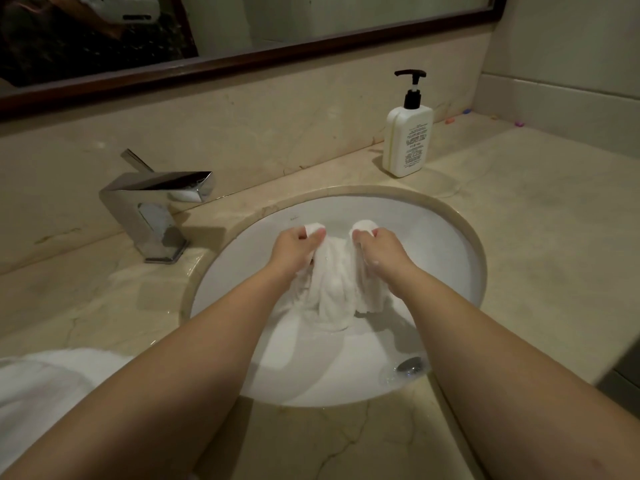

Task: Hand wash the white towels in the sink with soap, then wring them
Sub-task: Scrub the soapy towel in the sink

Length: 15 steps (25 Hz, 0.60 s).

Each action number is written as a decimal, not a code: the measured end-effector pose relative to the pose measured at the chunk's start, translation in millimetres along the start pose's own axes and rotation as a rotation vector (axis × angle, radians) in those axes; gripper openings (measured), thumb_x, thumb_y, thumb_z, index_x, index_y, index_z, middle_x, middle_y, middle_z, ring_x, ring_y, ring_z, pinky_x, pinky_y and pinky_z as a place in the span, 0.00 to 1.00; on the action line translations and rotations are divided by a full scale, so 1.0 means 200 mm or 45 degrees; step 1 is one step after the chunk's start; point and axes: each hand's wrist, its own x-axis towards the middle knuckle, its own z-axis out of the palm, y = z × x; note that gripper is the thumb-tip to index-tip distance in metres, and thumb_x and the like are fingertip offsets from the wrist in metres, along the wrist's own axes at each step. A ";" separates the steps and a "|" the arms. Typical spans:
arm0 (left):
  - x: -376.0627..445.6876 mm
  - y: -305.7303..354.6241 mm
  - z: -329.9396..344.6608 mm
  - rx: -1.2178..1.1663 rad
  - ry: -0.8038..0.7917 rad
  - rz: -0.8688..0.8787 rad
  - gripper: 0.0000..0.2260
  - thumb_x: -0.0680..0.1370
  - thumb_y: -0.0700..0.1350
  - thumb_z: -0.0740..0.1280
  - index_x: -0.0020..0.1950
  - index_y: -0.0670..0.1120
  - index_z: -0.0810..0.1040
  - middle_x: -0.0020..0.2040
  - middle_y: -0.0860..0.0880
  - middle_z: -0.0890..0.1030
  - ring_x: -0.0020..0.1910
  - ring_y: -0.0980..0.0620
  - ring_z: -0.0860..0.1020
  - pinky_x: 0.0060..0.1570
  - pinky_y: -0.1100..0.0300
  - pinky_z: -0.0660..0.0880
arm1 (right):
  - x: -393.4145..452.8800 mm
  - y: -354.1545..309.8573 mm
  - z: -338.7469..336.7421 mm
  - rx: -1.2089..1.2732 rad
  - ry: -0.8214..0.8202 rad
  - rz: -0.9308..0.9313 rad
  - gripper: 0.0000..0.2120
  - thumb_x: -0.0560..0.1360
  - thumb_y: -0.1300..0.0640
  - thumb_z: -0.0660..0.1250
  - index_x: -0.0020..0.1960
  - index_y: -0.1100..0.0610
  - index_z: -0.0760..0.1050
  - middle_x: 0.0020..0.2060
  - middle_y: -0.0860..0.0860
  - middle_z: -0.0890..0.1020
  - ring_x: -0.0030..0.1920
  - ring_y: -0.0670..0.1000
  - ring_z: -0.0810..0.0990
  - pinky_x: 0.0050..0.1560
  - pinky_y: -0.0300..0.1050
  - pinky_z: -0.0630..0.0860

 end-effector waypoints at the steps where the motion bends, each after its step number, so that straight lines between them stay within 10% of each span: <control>1: 0.00 0.00 0.00 -0.079 -0.047 -0.049 0.14 0.79 0.56 0.70 0.48 0.45 0.78 0.50 0.38 0.85 0.45 0.41 0.83 0.52 0.45 0.82 | 0.00 0.00 0.01 0.047 -0.001 0.031 0.11 0.83 0.51 0.57 0.58 0.58 0.71 0.49 0.52 0.76 0.46 0.52 0.74 0.49 0.47 0.69; 5: -0.02 -0.02 -0.04 0.119 -0.454 -0.345 0.42 0.59 0.54 0.84 0.69 0.41 0.74 0.64 0.39 0.80 0.62 0.38 0.81 0.60 0.45 0.78 | 0.01 0.03 -0.01 -0.145 -0.258 0.242 0.34 0.79 0.48 0.69 0.78 0.59 0.59 0.71 0.58 0.70 0.68 0.60 0.72 0.66 0.53 0.71; 10: 0.00 -0.04 -0.02 0.440 -0.278 -0.313 0.17 0.77 0.53 0.74 0.44 0.40 0.77 0.42 0.40 0.83 0.42 0.40 0.84 0.57 0.47 0.81 | 0.04 0.07 0.00 -0.318 -0.112 0.180 0.22 0.81 0.53 0.67 0.66 0.68 0.71 0.55 0.59 0.77 0.55 0.59 0.77 0.58 0.51 0.75; 15: 0.00 0.00 -0.05 -0.010 -0.557 -0.215 0.21 0.77 0.61 0.71 0.53 0.43 0.81 0.43 0.41 0.82 0.40 0.46 0.80 0.44 0.54 0.74 | 0.04 0.04 0.02 -0.014 -0.095 0.069 0.25 0.84 0.42 0.54 0.74 0.56 0.67 0.69 0.56 0.74 0.66 0.60 0.74 0.69 0.60 0.71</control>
